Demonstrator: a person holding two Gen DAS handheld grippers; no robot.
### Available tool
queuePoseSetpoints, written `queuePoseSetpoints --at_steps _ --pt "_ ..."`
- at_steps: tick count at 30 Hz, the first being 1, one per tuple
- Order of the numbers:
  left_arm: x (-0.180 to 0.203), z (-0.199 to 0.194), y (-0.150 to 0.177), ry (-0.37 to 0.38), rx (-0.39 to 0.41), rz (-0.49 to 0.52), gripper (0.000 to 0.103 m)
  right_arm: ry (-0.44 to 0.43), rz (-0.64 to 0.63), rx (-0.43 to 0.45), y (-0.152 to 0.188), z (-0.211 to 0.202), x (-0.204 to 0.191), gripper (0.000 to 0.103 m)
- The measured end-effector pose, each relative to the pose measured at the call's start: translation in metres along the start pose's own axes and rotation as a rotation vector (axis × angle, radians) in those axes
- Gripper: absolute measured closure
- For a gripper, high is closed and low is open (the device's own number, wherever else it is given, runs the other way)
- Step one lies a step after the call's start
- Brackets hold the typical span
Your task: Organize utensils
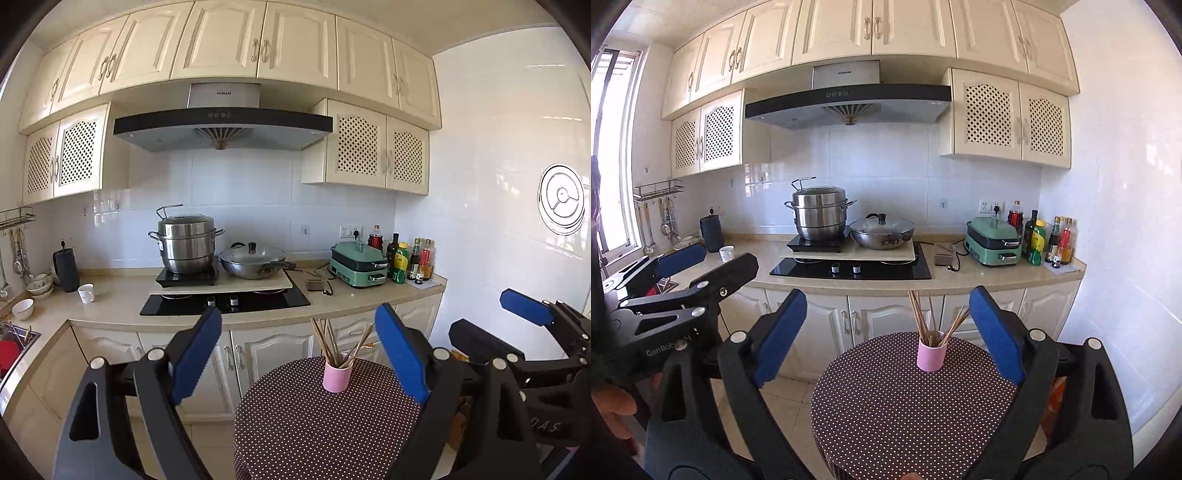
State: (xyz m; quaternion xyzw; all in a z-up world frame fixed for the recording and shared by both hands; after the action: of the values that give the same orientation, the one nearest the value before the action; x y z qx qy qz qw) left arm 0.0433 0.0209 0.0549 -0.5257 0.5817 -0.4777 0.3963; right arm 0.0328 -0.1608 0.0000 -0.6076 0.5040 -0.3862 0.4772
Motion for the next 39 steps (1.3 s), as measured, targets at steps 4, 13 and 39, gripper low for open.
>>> queuePoseSetpoints --at_steps 4,13,39 --pt "0.005 -0.005 -0.002 -0.001 0.006 -0.004 0.019 0.019 -0.021 0.022 -0.004 -0.009 0.001 0.011" --pt "0.007 -0.002 -0.002 -0.002 0.008 0.004 0.019 0.029 -0.016 0.039 -0.003 -0.015 0.004 0.009" --pt "0.009 -0.005 -0.001 -0.024 0.057 0.049 0.017 0.041 -0.028 0.048 -0.004 -0.014 0.002 0.008"
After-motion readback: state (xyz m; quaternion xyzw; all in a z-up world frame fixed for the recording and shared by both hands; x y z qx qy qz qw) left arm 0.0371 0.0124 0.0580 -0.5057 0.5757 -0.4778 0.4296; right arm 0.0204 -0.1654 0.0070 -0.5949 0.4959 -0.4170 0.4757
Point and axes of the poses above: each gripper's, at about its wrist camera, not at the fingertips, and z roughly the way its jaws point, x to its right, y to its underside, the point moved 2 cm from there along z, roughly the way its jaws point, and after that the axes turned 4 degrees about y, right-handed, at the moved point
